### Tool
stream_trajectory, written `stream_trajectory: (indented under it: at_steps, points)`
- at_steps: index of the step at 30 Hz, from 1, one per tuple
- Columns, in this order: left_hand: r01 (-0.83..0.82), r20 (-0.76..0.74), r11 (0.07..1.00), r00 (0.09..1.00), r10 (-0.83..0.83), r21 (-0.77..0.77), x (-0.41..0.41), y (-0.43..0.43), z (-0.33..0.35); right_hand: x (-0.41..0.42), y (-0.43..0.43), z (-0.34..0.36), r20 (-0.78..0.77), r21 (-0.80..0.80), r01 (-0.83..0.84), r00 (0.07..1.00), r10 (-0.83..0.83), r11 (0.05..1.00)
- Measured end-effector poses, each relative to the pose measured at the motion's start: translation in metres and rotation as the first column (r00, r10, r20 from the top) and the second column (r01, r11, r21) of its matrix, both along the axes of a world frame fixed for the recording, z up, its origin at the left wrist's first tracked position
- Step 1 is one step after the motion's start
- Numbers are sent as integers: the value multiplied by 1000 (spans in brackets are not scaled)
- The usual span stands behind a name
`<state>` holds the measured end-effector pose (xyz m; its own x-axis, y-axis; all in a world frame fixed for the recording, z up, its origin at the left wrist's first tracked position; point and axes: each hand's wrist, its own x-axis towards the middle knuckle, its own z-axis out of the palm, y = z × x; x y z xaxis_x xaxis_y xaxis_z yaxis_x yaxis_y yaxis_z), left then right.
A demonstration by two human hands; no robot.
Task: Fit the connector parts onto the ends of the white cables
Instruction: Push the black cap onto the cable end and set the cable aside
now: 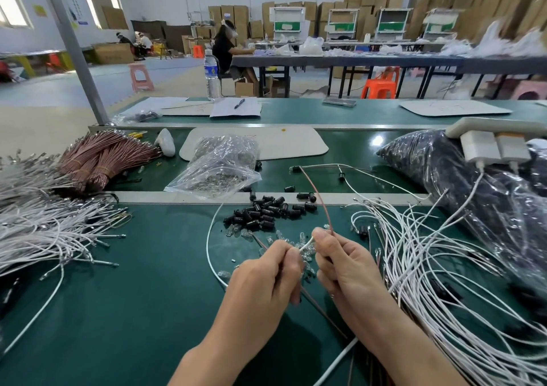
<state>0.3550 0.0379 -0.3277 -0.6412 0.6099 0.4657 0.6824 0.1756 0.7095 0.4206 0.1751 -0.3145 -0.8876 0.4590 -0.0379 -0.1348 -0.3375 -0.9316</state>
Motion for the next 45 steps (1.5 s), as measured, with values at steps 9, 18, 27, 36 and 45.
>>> stream_trajectory:
  at_steps: [9, 18, 27, 36, 45]
  points:
    - [-58, -31, 998, 998, 58, 17, -3, -1, -1, -4, 6, -2, 45, -51, 49, 998, -47, 997]
    - [-82, -115, 996, 990, 78, -26, -2, -2, 0, -7, 13, -6, -56, -322, 49, 996, -71, 945]
    - [-35, -134, 998, 991, 29, -42, -5, -3, -2, 2, 17, -1, -90, -419, -44, 996, 7, 907]
    - [21, -217, 992, 975, -47, -121, -8, -5, -3, 5, 14, 3, -40, -407, -32, 999, 17, 913]
    - [31, -261, 992, 963, -62, -122, -5, -4, 1, 3, 14, 0, -35, -397, -17, 999, 3, 918]
